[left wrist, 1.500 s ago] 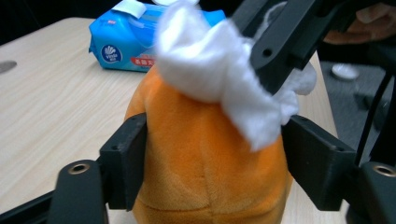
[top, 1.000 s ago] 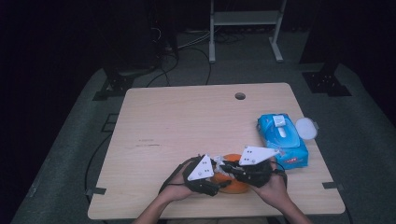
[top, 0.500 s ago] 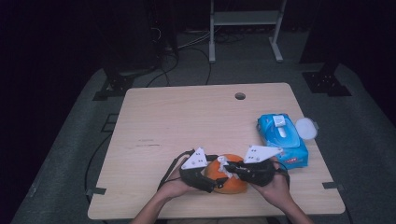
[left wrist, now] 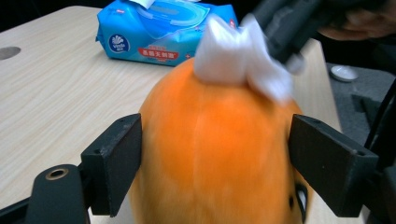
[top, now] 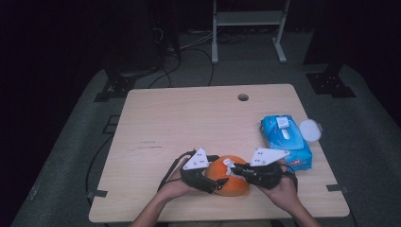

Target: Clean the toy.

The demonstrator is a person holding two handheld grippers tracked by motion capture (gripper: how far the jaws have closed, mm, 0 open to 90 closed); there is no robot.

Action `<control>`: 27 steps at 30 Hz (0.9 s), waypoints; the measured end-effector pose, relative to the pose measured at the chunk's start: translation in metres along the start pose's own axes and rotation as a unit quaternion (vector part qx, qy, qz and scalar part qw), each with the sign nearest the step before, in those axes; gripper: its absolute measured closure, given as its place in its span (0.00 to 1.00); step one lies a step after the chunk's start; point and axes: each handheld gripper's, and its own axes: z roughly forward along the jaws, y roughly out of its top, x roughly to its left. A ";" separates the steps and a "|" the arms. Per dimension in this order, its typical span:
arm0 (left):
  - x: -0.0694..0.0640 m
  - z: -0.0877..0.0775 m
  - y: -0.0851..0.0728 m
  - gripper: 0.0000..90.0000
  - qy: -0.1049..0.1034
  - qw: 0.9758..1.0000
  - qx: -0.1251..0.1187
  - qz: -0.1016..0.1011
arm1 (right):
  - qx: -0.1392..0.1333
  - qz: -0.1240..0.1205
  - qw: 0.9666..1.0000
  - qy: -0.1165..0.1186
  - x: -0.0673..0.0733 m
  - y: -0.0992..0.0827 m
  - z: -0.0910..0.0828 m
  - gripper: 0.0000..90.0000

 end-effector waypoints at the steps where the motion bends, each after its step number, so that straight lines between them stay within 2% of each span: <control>1: 0.000 0.000 -0.002 0.26 0.001 1.000 0.001 -0.001 | 0.004 -0.008 1.000 -0.005 0.003 0.002 0.002 0.92; 3: 0.003 -0.003 -0.004 0.30 -0.001 1.000 0.000 -0.005 | 0.008 -0.017 1.000 -0.009 0.003 0.003 0.002 0.92; 7: 0.008 -0.007 -0.008 0.32 0.008 1.000 0.001 -0.024 | 0.005 -0.010 1.000 -0.016 -0.004 0.000 -0.008 0.93; 11: 0.013 -0.011 -0.013 0.32 0.008 0.999 -0.005 -0.035 | 0.007 0.013 1.000 -0.026 -0.018 -0.008 -0.018 0.93; 14: 0.011 -0.009 -0.011 0.33 0.010 1.000 -0.003 -0.028 | 0.008 0.020 0.999 -0.028 -0.024 -0.011 -0.022 0.93; 16: 0.010 -0.008 -0.010 0.33 0.009 1.000 -0.004 -0.026 | 0.011 0.018 0.999 -0.032 -0.023 -0.011 -0.022 0.93; 18: 0.008 -0.007 -0.010 0.33 0.002 1.000 -0.007 -0.021 | 0.009 0.021 0.999 -0.026 -0.021 -0.010 -0.020 0.93; 20: 0.002 -0.005 -0.008 0.34 -0.006 1.000 -0.011 0.000 | 0.007 0.015 1.000 -0.019 -0.015 -0.007 -0.013 0.93; 23: -0.003 -0.004 -0.005 0.33 -0.006 1.000 -0.002 0.019 | 0.010 -0.012 1.000 -0.010 -0.002 0.001 -0.005 0.93; 25: 0.000 -0.007 -0.007 0.34 -0.007 1.000 -0.003 0.009 | 0.014 -0.021 1.000 -0.013 0.000 0.004 -0.004 0.93; 27: 0.004 -0.008 -0.009 0.35 -0.008 1.000 -0.001 0.003 | 0.010 -0.014 1.000 -0.014 -0.005 0.002 -0.006 0.93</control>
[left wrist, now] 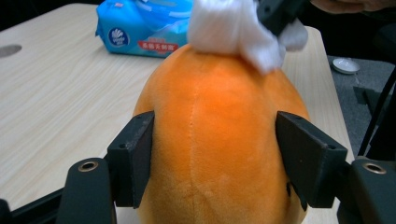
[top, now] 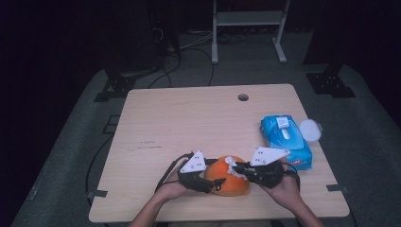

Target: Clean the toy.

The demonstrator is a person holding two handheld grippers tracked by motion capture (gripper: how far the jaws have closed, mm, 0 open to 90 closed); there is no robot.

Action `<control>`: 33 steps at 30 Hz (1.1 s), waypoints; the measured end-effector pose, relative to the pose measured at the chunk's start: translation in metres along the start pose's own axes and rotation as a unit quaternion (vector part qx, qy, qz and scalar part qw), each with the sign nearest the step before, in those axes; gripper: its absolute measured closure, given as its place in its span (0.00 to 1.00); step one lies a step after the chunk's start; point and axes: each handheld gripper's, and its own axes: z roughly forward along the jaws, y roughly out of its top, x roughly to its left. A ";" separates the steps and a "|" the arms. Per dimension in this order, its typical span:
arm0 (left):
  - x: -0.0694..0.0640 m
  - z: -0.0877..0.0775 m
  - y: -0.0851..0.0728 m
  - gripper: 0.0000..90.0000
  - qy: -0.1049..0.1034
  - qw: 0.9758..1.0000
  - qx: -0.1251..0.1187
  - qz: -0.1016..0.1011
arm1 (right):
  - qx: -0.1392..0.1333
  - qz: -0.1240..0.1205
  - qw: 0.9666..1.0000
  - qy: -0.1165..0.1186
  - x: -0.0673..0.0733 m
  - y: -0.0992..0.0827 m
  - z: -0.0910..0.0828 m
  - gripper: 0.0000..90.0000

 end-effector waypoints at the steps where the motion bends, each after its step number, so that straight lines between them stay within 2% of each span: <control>1: 0.002 -0.001 -0.001 0.35 0.000 1.000 0.000 -0.007 | 0.001 0.007 1.000 -0.004 -0.004 -0.002 -0.002 0.93; 5: 0.008 -0.004 -0.005 0.35 -0.005 1.000 0.000 -0.020 | -0.004 0.043 0.999 -0.013 -0.021 -0.014 -0.014 0.93; 7: 0.010 -0.005 -0.006 0.35 -0.005 1.000 0.001 -0.024 | -0.002 0.048 0.999 -0.018 -0.025 -0.017 -0.019 0.93; 10: 0.012 -0.005 -0.008 0.35 -0.006 0.999 -0.002 -0.033 | -0.007 0.066 0.998 -0.002 -0.028 -0.021 -0.019 0.93; 12: 0.010 -0.004 -0.007 0.34 -0.004 1.000 0.001 -0.028 | -0.010 0.067 0.998 0.005 -0.027 -0.020 -0.017 0.93; 16: 0.008 -0.001 -0.007 0.34 -0.007 1.000 -0.005 -0.025 | -0.018 0.042 0.999 0.020 -0.012 -0.010 -0.010 0.93; 19: 0.010 -0.003 -0.008 0.34 -0.005 1.000 -0.001 -0.028 | -0.003 0.016 1.000 0.006 -0.005 -0.006 -0.002 0.93; 23: 0.013 -0.005 -0.009 0.33 -0.005 0.999 -0.005 -0.041 | -0.003 0.033 0.999 -0.004 -0.016 -0.013 -0.007 0.93; 26: 0.013 -0.004 -0.009 0.33 -0.006 0.999 -0.006 -0.040 | -0.003 0.045 0.999 0.001 -0.018 -0.020 -0.011 0.93; 28: 0.013 -0.003 -0.009 0.33 -0.005 0.999 -0.008 -0.041 | -0.002 0.041 0.999 0.000 -0.017 -0.020 -0.010 0.93; 30: 0.015 -0.001 -0.010 0.33 -0.003 0.999 -0.007 -0.051 | -0.001 0.035 0.999 0.001 -0.011 -0.017 -0.007 0.93; 33: 0.018 -0.002 -0.012 0.32 0.000 0.998 -0.005 -0.060 | 0.004 0.014 1.000 0.017 0.003 -0.012 0.002 0.93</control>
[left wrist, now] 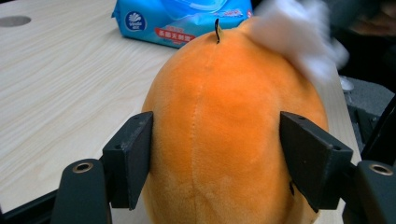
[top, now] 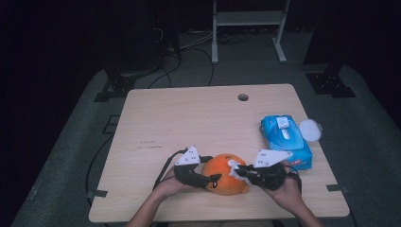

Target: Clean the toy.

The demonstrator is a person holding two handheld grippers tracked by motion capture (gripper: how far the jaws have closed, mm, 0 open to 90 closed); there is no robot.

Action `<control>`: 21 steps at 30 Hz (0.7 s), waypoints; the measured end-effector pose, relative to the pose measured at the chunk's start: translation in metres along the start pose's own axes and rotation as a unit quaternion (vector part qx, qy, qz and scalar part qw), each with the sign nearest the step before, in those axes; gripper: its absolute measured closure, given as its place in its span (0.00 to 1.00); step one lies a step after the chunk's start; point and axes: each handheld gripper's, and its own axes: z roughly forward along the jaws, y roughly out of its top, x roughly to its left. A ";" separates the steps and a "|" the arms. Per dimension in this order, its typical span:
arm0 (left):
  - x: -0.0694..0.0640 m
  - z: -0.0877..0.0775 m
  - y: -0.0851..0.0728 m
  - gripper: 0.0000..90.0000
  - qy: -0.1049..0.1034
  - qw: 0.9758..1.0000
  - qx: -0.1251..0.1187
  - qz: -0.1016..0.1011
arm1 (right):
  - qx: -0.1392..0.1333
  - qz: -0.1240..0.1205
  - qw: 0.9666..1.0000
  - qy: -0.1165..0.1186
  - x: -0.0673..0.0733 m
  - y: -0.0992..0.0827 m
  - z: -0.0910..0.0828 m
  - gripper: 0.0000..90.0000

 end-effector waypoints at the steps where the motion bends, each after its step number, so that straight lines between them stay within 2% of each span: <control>1: 0.002 -0.001 -0.001 0.32 0.000 1.000 0.000 -0.002 | 0.003 -0.007 1.000 0.009 0.005 0.001 0.003 0.93; 4: 0.007 -0.003 -0.005 0.32 -0.005 1.000 -0.008 -0.017 | 0.012 -0.023 1.000 0.008 0.011 0.002 0.008 0.92; 10: 0.016 -0.007 -0.005 0.33 0.008 0.999 -0.017 -0.046 | 0.007 0.008 1.000 -0.023 -0.010 -0.007 -0.004 0.92; 12: 0.016 -0.006 -0.005 0.33 0.008 0.999 -0.016 -0.051 | 0.004 0.018 1.000 -0.020 -0.014 -0.009 -0.005 0.92; 15: 0.015 -0.003 -0.005 0.31 0.013 0.998 -0.015 -0.055 | 0.008 0.008 1.000 -0.002 -0.003 -0.006 0.002 0.92; 18: 0.016 -0.004 -0.006 0.30 0.012 0.998 -0.012 -0.056 | 0.022 -0.022 0.999 0.015 0.012 0.000 0.012 0.92; 20: 0.016 -0.006 -0.006 0.34 0.005 0.998 -0.015 -0.055 | 0.024 -0.026 0.999 0.012 0.014 0.001 0.013 0.92; 21: 0.015 -0.007 -0.006 0.35 0.003 0.999 -0.011 -0.048 | 0.021 -0.022 0.999 0.012 0.011 0.001 0.011 0.92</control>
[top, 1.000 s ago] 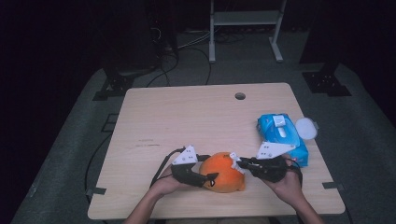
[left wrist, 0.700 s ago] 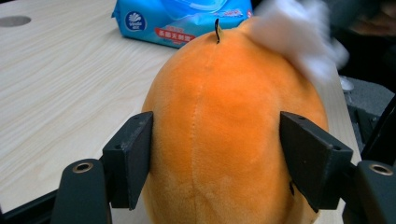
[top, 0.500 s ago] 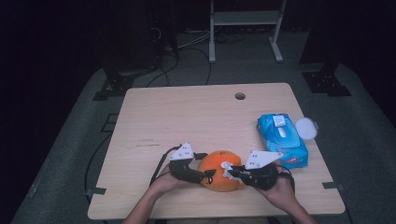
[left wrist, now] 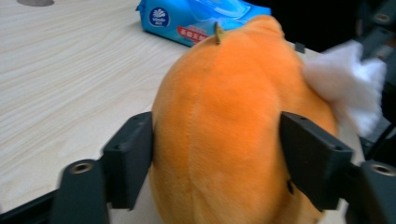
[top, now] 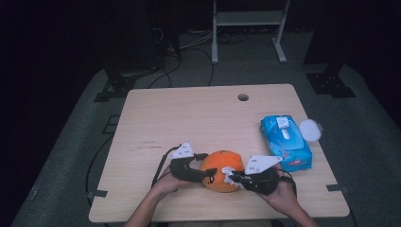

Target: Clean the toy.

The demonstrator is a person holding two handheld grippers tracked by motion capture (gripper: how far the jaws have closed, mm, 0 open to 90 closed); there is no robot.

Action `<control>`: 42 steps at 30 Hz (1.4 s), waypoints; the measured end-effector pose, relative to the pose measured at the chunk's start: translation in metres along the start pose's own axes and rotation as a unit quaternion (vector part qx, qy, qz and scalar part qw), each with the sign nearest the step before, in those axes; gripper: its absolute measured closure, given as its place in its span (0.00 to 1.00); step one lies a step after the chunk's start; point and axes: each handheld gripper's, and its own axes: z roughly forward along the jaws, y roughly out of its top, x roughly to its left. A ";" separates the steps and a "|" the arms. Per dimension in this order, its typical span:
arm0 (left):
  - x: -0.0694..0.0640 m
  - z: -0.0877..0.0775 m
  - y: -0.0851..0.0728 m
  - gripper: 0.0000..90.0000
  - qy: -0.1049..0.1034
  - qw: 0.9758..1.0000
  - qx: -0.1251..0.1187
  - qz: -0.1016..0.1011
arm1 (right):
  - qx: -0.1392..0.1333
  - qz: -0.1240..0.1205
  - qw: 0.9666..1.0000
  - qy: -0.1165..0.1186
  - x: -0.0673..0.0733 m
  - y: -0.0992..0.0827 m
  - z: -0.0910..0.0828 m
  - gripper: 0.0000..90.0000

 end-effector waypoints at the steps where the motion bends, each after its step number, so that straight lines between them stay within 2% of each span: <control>1: -0.001 0.000 0.001 0.35 -0.002 1.000 0.000 0.007 | -0.004 0.008 1.000 -0.004 -0.004 -0.001 -0.002 0.92; 4: -0.008 0.002 0.004 0.36 -0.003 1.000 -0.001 0.030 | -0.019 0.035 0.999 -0.025 -0.020 -0.007 -0.012 0.92; 7: -0.020 0.006 0.008 0.37 0.002 0.998 0.000 0.064 | -0.036 0.066 0.996 -0.042 -0.032 -0.011 -0.021 0.92; 8: -0.026 0.008 0.010 0.37 0.002 0.997 0.001 0.082 | -0.040 0.069 0.996 -0.041 -0.033 -0.011 -0.021 0.92; 10: -0.034 0.011 0.013 0.36 0.001 0.994 0.005 0.106 | -0.048 0.072 0.996 -0.035 -0.030 -0.009 -0.021 0.92; 11: -0.037 0.012 0.014 0.36 0.004 0.993 0.010 0.120 | -0.049 0.066 0.996 -0.033 -0.027 -0.006 -0.019 0.92; 13: -0.042 0.014 0.015 0.35 0.004 0.991 0.013 0.132 | -0.050 0.047 0.997 -0.028 -0.019 0.000 -0.014 0.92; 15: -0.041 0.012 0.014 0.35 0.002 0.991 0.014 0.130 | -0.046 0.035 0.998 -0.026 -0.014 0.004 -0.012 0.92; 17: -0.038 0.010 0.012 0.35 -0.003 0.993 0.013 0.120 | -0.045 0.033 0.998 -0.026 -0.016 0.004 -0.013 0.92; 20: -0.033 0.008 0.011 0.35 -0.005 0.994 0.016 0.112 | -0.042 0.044 0.997 -0.045 -0.025 -0.001 -0.019 0.92; 23: -0.031 0.008 0.011 0.35 -0.010 0.994 0.017 0.106 | -0.050 0.075 0.994 -0.061 -0.040 -0.009 -0.029 0.92; 25: -0.031 0.008 0.011 0.34 -0.016 0.995 0.018 0.101 | -0.050 0.094 0.993 -0.049 -0.045 -0.012 -0.030 0.92; 26: -0.032 0.009 0.011 0.33 -0.021 0.995 0.021 0.097 | -0.046 0.094 0.994 -0.042 -0.044 -0.013 -0.027 0.92; 27: -0.032 0.009 0.011 0.30 -0.027 0.995 0.031 0.090 | -0.037 0.090 0.995 -0.030 -0.042 -0.013 -0.022 0.92; 29: -0.032 0.008 0.014 0.21 -0.022 0.996 0.040 0.077 | -0.017 0.062 0.998 -0.019 -0.034 -0.010 -0.016 0.92; 31: -0.029 0.008 0.017 0.11 -0.019 0.998 0.046 0.046 | -0.010 0.046 0.999 -0.004 -0.029 -0.007 -0.016 0.93; 34: -0.028 0.016 0.013 0.07 -0.033 0.997 0.068 0.022 | -0.009 0.041 0.999 0.024 -0.025 -0.007 -0.015 0.92; 36: -0.030 0.021 0.010 0.09 -0.030 0.997 0.069 0.024 | -0.008 0.041 0.999 0.028 -0.025 -0.008 -0.014 0.92; 38: -0.030 0.019 0.013 0.26 -0.021 0.997 0.061 0.029 | -0.008 0.047 0.999 0.023 -0.027 -0.008 -0.015 0.92; 39: -0.030 0.017 0.015 0.36 -0.017 0.998 0.049 0.034 | -0.011 0.049 0.999 0.016 -0.029 -0.008 -0.017 0.92; 40: -0.031 0.014 0.017 0.41 -0.011 0.998 0.028 0.047 | -0.018 0.057 0.998 0.013 -0.031 -0.007 -0.020 0.92; 41: -0.033 0.012 0.020 0.44 0.002 0.998 0.005 0.068 | -0.025 0.061 0.998 0.008 -0.033 -0.006 -0.024 0.92; 42: -0.035 0.011 0.023 0.45 0.016 0.996 -0.011 0.088 | -0.034 0.059 0.998 -0.002 -0.035 -0.003 -0.030 0.92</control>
